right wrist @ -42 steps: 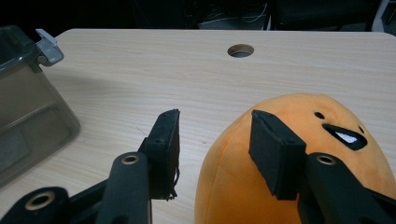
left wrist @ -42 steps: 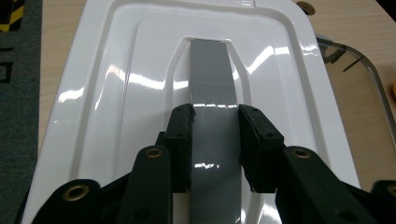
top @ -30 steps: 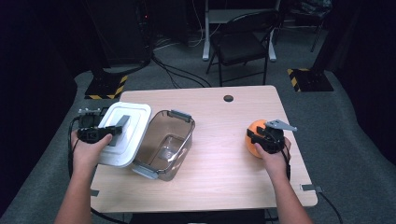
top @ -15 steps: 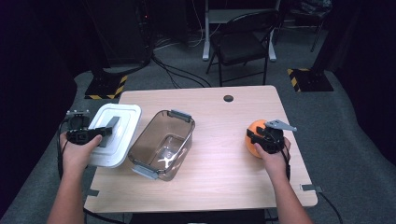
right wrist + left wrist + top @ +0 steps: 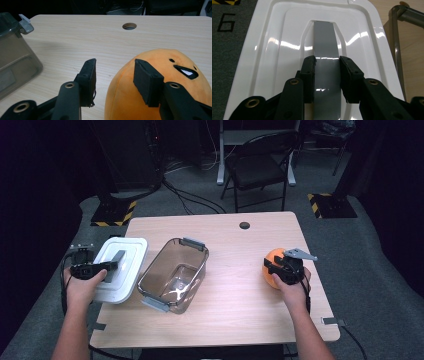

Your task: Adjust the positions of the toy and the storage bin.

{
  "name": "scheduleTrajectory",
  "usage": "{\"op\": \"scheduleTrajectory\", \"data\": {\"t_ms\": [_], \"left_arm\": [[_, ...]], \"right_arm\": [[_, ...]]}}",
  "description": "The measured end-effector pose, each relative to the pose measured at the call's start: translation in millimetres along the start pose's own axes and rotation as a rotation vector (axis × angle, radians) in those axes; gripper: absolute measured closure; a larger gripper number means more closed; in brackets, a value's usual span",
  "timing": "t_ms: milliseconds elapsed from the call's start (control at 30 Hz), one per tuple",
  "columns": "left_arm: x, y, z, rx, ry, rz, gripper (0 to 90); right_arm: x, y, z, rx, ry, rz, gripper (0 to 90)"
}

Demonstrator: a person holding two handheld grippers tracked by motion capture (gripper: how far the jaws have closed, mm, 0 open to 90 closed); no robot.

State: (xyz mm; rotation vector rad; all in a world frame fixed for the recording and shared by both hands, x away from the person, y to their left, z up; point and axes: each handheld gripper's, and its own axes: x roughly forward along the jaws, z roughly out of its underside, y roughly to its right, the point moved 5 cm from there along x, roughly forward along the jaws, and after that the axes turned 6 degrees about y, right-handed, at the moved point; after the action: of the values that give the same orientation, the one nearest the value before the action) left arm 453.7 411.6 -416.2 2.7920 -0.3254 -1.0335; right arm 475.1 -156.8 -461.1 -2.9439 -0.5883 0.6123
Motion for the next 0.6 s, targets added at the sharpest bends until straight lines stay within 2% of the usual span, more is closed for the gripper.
{"op": "scheduleTrajectory", "data": {"t_ms": [100, 300, 400, 600], "left_arm": [[1.8, -2.9, 2.6, -0.004, -0.008, -0.003, 66.2], [6.5, -9.7, 12.1, -0.012, 0.006, 0.001, 66.2], [12.3, -13.3, 19.9, -0.015, 0.009, -0.015, 66.2], [21.6, -14.5, 31.2, -0.024, 0.001, -0.019, 66.2]], "right_arm": [[0.3, 0.0, 0.1, -0.001, 0.0, 0.0, 52.2], [0.1, -0.2, 0.1, 0.0, 0.0, 0.001, 52.2], [0.1, -0.3, 0.1, -0.002, -0.001, 0.0, 52.2], [-0.2, -0.2, 0.0, -0.001, 0.0, 0.002, 52.2]]}}
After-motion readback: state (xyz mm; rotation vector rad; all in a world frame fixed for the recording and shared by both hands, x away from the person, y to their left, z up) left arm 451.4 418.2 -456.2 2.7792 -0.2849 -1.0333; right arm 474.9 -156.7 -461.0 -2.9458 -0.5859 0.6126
